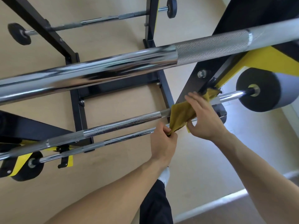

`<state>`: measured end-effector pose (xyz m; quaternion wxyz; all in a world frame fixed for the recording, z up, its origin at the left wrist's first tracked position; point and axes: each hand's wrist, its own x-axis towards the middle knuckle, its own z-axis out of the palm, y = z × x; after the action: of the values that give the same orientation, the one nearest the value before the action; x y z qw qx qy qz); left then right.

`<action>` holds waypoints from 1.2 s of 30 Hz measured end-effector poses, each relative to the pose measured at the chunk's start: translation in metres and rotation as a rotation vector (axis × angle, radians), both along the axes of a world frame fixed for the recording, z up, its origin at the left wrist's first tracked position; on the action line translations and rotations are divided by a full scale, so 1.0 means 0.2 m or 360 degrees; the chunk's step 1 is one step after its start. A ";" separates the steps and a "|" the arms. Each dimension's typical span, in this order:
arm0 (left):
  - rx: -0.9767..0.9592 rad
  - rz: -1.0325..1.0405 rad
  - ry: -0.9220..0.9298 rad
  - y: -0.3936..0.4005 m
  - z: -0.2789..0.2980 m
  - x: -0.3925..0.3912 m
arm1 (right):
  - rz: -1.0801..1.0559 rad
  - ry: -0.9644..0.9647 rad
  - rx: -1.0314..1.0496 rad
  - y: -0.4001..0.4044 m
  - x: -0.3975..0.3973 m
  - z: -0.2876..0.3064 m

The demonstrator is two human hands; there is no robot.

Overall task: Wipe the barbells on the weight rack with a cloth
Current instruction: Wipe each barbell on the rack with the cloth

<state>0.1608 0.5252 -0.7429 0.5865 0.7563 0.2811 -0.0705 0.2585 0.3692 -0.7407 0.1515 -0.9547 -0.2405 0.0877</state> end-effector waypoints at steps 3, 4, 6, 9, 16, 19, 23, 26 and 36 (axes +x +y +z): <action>-0.0049 -0.0027 0.0065 0.02 -0.02 -0.02 | -0.0112 -0.0490 0.0068 -0.01 -0.02 0.06; -0.0051 -0.0028 0.0063 0.02 -0.02 -0.02 | -0.0127 -0.0518 -0.0107 0.00 -0.03 0.06; -0.0042 -0.0027 0.0052 0.03 -0.03 -0.03 | -0.0086 -0.0408 -0.0496 0.05 -0.06 0.04; -0.0052 -0.0029 0.0071 0.04 -0.07 -0.04 | 0.0027 -0.0281 -0.0747 0.13 -0.04 0.01; -0.0210 0.0220 0.0236 0.12 -0.14 -0.08 | 0.0552 0.0020 -0.0776 0.40 0.10 0.02; -0.0547 0.0396 0.0380 0.20 -0.16 -0.08 | 0.0623 0.0083 -0.0686 0.57 0.05 0.03; -0.1068 0.0629 0.0394 0.33 -0.13 -0.09 | 0.0680 0.0084 -0.0720 0.79 -0.04 -0.01; -0.1180 0.0681 0.0387 0.44 -0.12 -0.13 | 0.0671 0.0092 -0.0736 0.89 -0.06 -0.02; -0.1085 0.0788 0.0321 0.76 -0.20 -0.35 | 0.0216 -0.0170 -0.0623 1.23 -0.33 -0.09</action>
<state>0.0918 0.6782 -0.7839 0.7716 0.4185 0.4706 -0.0900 0.1916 0.6147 -0.7586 -0.0560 -0.9509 -0.2902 0.0921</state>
